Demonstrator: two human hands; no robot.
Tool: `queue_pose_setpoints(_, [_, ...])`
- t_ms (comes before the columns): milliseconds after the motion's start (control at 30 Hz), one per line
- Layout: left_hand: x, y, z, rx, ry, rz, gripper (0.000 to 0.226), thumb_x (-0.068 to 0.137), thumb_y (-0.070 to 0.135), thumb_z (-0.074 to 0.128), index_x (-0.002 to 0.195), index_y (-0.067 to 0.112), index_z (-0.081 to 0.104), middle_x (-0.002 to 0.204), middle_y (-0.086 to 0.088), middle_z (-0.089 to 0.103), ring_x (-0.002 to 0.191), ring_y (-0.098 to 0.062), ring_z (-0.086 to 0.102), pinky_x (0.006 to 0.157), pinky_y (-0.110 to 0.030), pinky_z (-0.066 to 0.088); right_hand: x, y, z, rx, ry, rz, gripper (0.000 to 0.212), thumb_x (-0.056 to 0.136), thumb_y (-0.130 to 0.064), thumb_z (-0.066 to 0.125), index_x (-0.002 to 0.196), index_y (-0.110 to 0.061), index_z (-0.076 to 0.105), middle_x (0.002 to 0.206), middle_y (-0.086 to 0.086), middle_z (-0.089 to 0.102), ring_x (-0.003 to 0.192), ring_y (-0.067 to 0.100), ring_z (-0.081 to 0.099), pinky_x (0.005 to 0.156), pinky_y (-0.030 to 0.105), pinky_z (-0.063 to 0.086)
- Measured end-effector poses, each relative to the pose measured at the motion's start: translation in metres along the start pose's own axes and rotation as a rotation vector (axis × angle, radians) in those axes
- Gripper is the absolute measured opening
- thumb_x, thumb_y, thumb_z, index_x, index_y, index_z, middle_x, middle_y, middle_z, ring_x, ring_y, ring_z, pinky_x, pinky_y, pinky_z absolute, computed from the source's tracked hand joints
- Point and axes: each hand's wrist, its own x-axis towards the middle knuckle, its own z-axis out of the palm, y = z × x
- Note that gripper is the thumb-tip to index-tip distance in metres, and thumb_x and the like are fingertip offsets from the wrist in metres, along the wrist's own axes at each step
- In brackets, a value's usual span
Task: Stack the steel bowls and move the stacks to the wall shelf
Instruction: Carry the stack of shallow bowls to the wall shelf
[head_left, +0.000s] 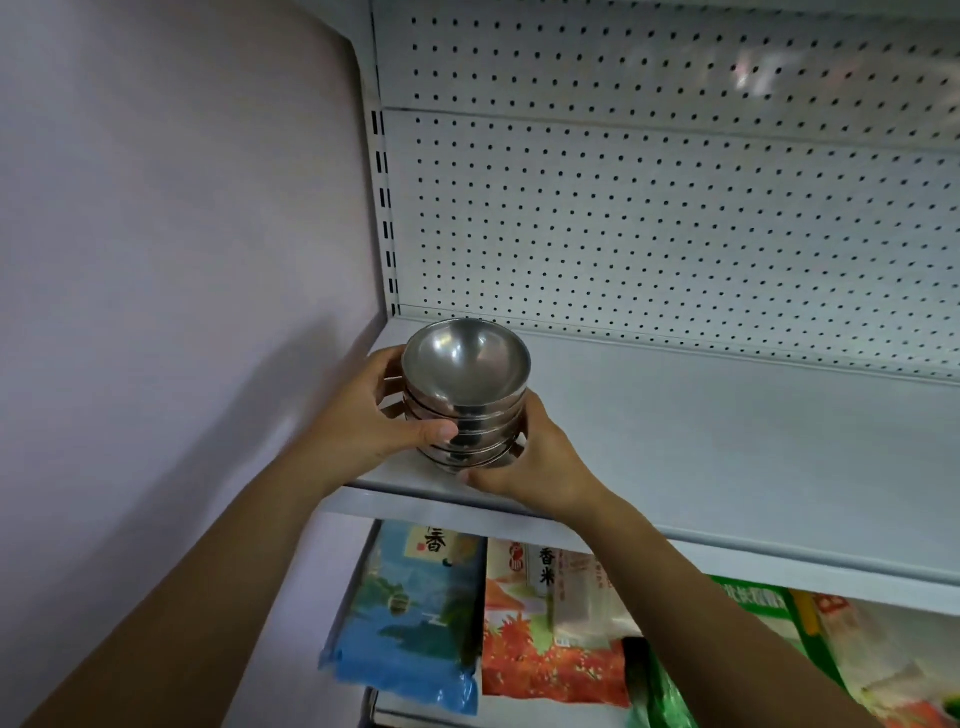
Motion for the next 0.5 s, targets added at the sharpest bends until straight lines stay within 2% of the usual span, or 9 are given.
queue_pose_setpoints(100, [0.008,-0.007,0.000,-0.028,0.030,-0.017,0.093,0.053,0.032,0.101,0.132,0.041,0.053,0.132,0.010,0.064,0.125,-0.004,0.059,0.108,-0.033,0.049,0.009,0.005,-0.006,0.027,-0.049,-0.009,0.100,0.068,-0.022,0.096,0.148,-0.026,0.036,0.124,-0.024,0.055,0.109,-0.023,0.053,0.086,0.008,0.048])
queue_pose_setpoints(200, [0.013,-0.014,0.004,-0.040,0.053,-0.032,0.099,0.052,0.035,0.102,0.137,0.033,0.053,0.132,0.008,0.065,0.125,-0.004,0.060,0.107,-0.030,0.049,0.017,0.009,-0.009,0.052,-0.085,-0.012,0.094,0.063,-0.020,0.099,0.134,-0.034,0.038,0.121,-0.025,0.054,0.105,-0.027,0.052,0.084,0.003,0.046])
queue_pose_setpoints(267, [0.015,-0.019,0.007,-0.040,0.066,-0.027,0.095,0.057,0.029,0.100,0.139,0.026,0.052,0.133,0.007,0.065,0.126,-0.004,0.060,0.108,-0.028,0.048,0.021,0.015,-0.007,0.073,-0.077,-0.006,0.093,0.060,-0.021,0.101,0.128,-0.037,0.039,0.121,-0.022,0.056,0.106,-0.025,0.054,0.090,0.010,0.051])
queue_pose_setpoints(367, [0.012,-0.025,0.010,-0.081,0.111,-0.013,0.081,0.066,0.027,0.090,0.138,0.024,0.054,0.135,0.009,0.064,0.128,-0.003,0.059,0.107,-0.024,0.048,0.031,0.022,-0.002,0.061,-0.081,0.005,0.109,0.052,-0.041,0.102,0.139,-0.030,0.037,0.130,-0.019,0.058,0.116,-0.011,0.058,0.103,0.026,0.053])
queue_pose_setpoints(433, [0.012,-0.030,0.014,-0.062,0.236,-0.025,0.070,0.076,0.035,0.080,0.141,0.024,0.054,0.141,0.011,0.060,0.128,-0.001,0.057,0.108,-0.026,0.048,0.044,0.025,-0.001,0.048,-0.102,0.002,0.115,0.048,-0.050,0.101,0.141,-0.030,0.037,0.133,-0.018,0.058,0.119,-0.004,0.059,0.104,0.027,0.053])
queue_pose_setpoints(500, [0.017,-0.041,0.017,0.087,0.458,-0.060,0.059,0.090,0.043,0.069,0.144,0.025,0.052,0.146,0.012,0.054,0.130,-0.004,0.051,0.107,-0.026,0.041,0.059,0.024,-0.001,0.043,-0.110,-0.004,0.115,0.047,-0.053,0.101,0.140,-0.029,0.038,0.132,-0.017,0.060,0.119,-0.003,0.061,0.101,0.026,0.054])
